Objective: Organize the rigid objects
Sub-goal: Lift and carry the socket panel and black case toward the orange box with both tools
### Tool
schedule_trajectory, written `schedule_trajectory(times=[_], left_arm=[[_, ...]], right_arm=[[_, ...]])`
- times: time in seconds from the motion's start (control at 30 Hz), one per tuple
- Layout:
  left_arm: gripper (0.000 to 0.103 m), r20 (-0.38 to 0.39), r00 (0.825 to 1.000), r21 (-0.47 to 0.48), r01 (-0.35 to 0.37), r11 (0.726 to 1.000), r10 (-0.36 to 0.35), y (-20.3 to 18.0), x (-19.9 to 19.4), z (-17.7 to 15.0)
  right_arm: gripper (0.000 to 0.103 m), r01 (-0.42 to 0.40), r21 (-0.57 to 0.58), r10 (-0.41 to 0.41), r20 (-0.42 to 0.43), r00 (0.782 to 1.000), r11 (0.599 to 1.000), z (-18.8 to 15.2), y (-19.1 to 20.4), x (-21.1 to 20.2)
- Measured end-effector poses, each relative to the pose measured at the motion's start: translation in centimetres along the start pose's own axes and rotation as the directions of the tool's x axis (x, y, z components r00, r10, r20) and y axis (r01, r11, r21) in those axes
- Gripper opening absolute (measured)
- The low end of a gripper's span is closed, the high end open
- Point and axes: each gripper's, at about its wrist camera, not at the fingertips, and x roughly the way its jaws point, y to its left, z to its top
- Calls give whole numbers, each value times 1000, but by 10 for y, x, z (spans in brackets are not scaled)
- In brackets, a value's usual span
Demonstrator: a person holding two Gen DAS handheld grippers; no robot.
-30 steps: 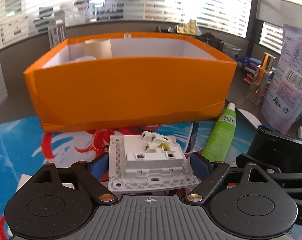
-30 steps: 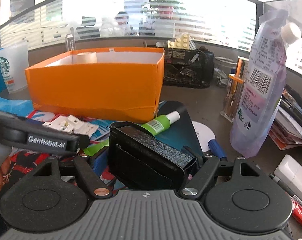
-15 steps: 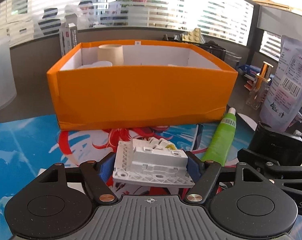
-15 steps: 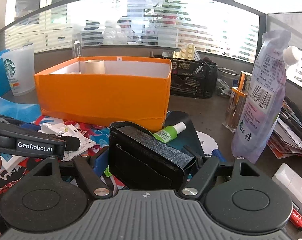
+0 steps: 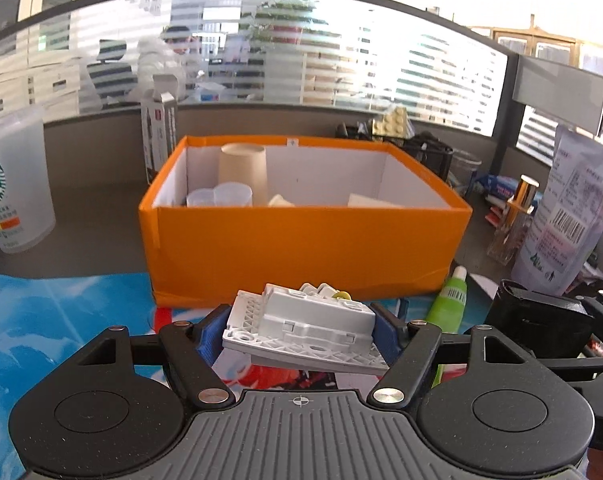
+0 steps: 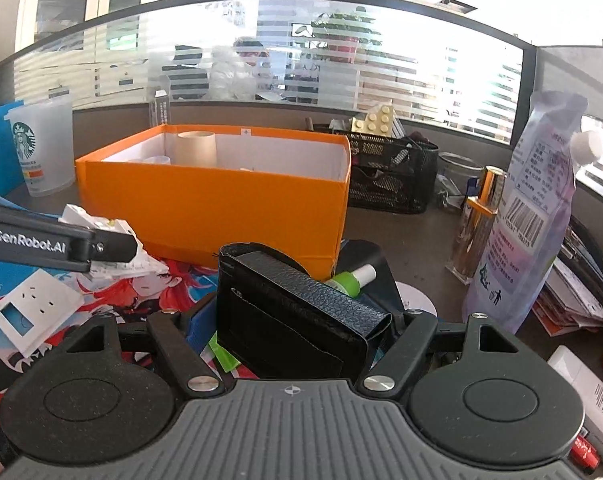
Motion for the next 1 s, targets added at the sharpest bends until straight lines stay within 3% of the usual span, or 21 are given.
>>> schedule_trajectory(times=[0.47,1.0], left_arm=[[73,85,996,17,-10,1000,8,9,-24,30],[72,154,988,-11,-26,1000,27,28,-24,69]], right_arm=[[73,15,-41,-12,66,998,999,35,5,-11],[73,13,-52,-6,127,992,999,86,4,0]])
